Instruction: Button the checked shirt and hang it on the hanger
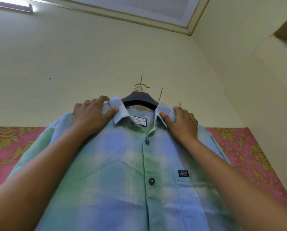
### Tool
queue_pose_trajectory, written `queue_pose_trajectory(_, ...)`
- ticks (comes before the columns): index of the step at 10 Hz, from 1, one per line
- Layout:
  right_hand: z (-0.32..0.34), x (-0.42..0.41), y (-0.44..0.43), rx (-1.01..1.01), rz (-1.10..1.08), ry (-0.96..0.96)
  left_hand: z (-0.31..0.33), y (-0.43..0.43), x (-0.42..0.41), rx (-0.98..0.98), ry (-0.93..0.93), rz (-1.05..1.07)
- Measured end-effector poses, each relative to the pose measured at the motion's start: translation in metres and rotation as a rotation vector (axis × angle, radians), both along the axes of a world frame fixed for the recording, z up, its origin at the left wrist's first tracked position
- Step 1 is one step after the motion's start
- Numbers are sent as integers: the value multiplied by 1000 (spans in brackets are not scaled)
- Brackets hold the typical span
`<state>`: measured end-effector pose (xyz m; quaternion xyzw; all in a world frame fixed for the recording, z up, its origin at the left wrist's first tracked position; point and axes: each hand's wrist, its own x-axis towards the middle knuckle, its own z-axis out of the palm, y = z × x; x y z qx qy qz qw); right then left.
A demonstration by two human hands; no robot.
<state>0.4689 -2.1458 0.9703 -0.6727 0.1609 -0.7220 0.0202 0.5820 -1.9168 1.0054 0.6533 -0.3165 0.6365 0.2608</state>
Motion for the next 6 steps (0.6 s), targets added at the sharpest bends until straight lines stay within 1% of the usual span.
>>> queue_pose_trajectory(2,-35,-10,19,-79,68,0,-45,12,-2,5,-11,-85)
queue_pose_trajectory(3,-66,-20,36,-99,79,70,-66,21,-9,14,37,-165)
queue_pose_trajectory(5,-151,-51,73,-111,57,217,-133,35,-28,110,70,-210)
queue_pose_trajectory(6,-195,-73,90,-64,96,276,-177,52,-48,109,99,-216)
